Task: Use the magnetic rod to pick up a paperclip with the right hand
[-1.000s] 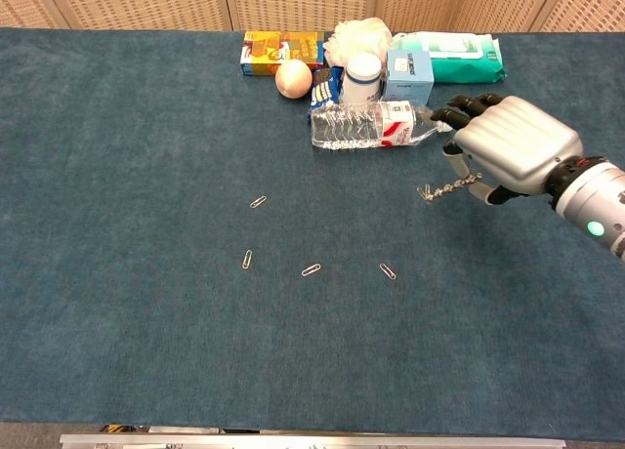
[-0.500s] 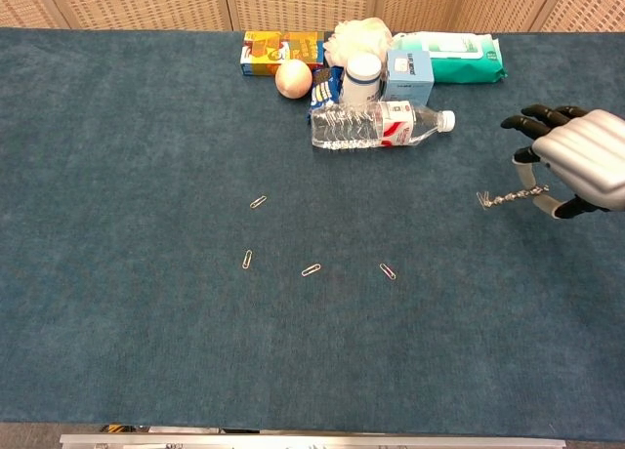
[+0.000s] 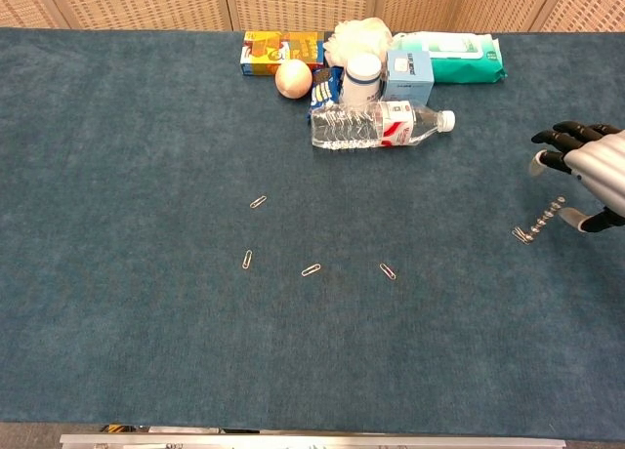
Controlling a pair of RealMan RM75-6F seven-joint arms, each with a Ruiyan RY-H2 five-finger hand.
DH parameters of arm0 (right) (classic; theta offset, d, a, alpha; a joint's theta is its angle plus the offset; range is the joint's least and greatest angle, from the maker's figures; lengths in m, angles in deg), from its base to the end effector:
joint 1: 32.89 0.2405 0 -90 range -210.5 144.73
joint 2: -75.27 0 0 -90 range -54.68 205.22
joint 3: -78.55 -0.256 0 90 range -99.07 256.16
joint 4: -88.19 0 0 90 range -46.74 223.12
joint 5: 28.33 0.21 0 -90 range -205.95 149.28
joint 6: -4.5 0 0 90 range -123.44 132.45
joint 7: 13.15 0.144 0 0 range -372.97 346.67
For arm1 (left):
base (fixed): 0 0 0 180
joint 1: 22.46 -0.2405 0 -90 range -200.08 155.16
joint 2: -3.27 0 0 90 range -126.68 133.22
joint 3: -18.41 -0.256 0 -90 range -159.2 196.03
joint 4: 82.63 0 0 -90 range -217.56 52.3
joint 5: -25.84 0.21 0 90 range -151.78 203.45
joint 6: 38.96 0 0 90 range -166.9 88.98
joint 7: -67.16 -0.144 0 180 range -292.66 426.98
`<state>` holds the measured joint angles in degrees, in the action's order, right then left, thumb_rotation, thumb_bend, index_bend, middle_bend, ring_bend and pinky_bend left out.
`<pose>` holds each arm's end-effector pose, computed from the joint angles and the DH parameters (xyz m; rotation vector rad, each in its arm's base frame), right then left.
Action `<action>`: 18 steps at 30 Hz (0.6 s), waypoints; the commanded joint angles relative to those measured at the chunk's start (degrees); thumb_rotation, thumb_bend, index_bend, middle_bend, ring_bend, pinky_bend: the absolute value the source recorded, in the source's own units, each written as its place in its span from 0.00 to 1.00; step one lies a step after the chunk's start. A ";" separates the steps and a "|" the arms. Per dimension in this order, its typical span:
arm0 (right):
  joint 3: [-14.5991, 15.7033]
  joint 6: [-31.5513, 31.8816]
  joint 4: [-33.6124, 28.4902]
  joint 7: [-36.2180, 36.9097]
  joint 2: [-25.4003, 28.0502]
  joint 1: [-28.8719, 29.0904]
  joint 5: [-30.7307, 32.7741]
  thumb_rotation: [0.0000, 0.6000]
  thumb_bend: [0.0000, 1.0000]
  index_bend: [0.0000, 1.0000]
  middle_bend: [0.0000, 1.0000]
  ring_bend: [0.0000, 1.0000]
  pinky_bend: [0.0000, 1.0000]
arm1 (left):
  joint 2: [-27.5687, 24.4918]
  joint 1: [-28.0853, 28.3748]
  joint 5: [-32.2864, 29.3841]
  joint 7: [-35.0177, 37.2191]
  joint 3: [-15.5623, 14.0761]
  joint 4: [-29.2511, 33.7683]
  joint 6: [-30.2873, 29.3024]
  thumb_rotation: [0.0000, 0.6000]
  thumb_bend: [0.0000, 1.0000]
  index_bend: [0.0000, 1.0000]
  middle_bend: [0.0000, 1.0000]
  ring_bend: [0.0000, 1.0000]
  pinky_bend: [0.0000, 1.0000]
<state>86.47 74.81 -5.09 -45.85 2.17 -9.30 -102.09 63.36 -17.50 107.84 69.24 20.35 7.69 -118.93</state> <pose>-0.2809 -0.2242 0.0578 1.8666 -0.6938 0.4634 -0.3386 0.1782 0.1777 -1.3858 -0.9517 -0.7603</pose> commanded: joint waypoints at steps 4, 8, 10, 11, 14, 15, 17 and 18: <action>-0.92 3.74 -2.01 3.99 2.89 -2.85 -2.50 1.00 0.23 0.18 0.13 0.00 0.16 | -0.11 -0.01 0.21 0.45 -0.04 -0.04 -0.19 1.00 0.22 0.58 0.47 0.57 0.83; -1.50 7.20 -3.56 7.39 5.00 -5.39 -3.65 1.00 0.23 0.20 0.15 0.00 0.16 | 0.02 -0.09 0.46 0.64 0.00 -0.14 -0.64 1.00 0.22 0.58 0.47 0.57 0.83; -1.68 8.96 -3.93 9.39 5.84 -6.78 -4.22 1.00 0.23 0.22 0.15 0.00 0.16 | 0.09 -0.04 0.58 0.81 0.01 -0.22 -0.69 1.00 0.22 0.58 0.47 0.57 0.83; -1.78 10.16 -4.02 10.73 6.31 -7.77 -4.56 1.00 0.23 0.22 0.15 0.00 0.16 | 0.12 0.02 0.74 1.03 -0.01 -0.24 -0.68 1.00 0.22 0.58 0.47 0.57 0.83; -1.63 12.61 -4.04 13.76 7.16 -10.34 -5.18 1.00 0.23 0.23 0.16 0.00 0.16 | 0.01 0.32 1.49 2.38 -0.24 -0.31 -0.29 1.00 0.22 0.58 0.47 0.57 0.83; -1.47 13.05 -3.96 14.44 7.40 -10.99 -5.40 1.00 0.23 0.23 0.16 0.00 0.16 | -0.01 0.41 1.71 2.77 -0.30 -0.38 -0.20 1.00 0.22 0.58 0.47 0.57 0.83; -1.28 13.87 -3.39 15.73 7.73 -12.31 -5.81 1.00 0.23 0.23 0.16 0.00 0.16 | 0.04 0.64 2.24 3.61 -0.42 -0.62 -0.02 1.00 0.22 0.58 0.47 0.57 0.83; -1.31 14.14 -3.02 16.37 7.73 -12.80 -5.89 1.00 0.23 0.23 0.16 0.00 0.16 | 0.09 0.72 2.41 3.81 -0.46 -0.73 0.02 1.00 0.22 0.58 0.47 0.57 0.83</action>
<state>85.06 88.45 -8.54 -30.26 9.56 -21.34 -107.59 63.42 -16.90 110.08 72.87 19.97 7.08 -119.00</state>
